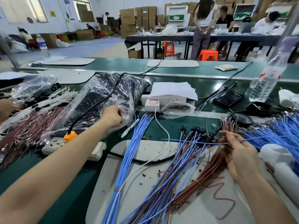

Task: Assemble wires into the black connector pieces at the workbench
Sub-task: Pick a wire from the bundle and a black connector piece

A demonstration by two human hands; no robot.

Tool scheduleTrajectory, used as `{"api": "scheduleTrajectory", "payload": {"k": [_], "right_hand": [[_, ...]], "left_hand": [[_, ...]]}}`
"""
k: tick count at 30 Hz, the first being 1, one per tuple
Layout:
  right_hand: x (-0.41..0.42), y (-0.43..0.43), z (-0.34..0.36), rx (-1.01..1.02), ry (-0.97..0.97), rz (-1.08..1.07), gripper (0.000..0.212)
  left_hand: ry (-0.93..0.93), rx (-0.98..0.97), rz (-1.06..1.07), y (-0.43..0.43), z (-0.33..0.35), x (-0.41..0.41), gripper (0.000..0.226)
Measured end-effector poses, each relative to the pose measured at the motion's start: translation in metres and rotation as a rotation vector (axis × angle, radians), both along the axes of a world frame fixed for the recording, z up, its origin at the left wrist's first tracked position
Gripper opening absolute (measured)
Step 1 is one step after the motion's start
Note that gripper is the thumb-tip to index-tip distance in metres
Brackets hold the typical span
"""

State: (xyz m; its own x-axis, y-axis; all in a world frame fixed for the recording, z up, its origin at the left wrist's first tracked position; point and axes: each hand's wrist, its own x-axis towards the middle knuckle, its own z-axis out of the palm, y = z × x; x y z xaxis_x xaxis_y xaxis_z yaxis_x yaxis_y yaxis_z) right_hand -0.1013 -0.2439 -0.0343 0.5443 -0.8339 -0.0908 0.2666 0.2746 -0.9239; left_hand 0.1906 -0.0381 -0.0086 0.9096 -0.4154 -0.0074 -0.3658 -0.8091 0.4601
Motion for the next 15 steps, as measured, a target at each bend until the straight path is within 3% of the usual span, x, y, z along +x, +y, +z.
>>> {"api": "scheduleTrajectory", "payload": {"k": [4, 6, 9, 12, 15], "right_hand": [[0.0, 0.0, 0.005, 0.043, -0.037, 0.043, 0.042], [0.001, 0.003, 0.007, 0.042, -0.049, 0.055, 0.038], [0.003, 0.009, 0.008, 0.03, -0.091, 0.054, 0.021], [0.002, 0.009, 0.009, 0.075, -0.144, 0.023, 0.027], [0.001, 0.005, 0.007, 0.112, -0.19, 0.001, 0.029]], "left_hand": [[-0.154, 0.157, -0.026, 0.023, 0.04, -0.011, 0.008], [-0.323, -0.003, -0.111, 0.022, 0.054, -0.028, 0.015], [-0.16, -0.433, -0.414, -0.002, 0.047, -0.082, 0.024], [0.016, -0.525, -0.65, -0.033, 0.006, -0.129, 0.03], [0.026, -0.541, -0.707, -0.045, -0.022, -0.142, 0.027]]}}
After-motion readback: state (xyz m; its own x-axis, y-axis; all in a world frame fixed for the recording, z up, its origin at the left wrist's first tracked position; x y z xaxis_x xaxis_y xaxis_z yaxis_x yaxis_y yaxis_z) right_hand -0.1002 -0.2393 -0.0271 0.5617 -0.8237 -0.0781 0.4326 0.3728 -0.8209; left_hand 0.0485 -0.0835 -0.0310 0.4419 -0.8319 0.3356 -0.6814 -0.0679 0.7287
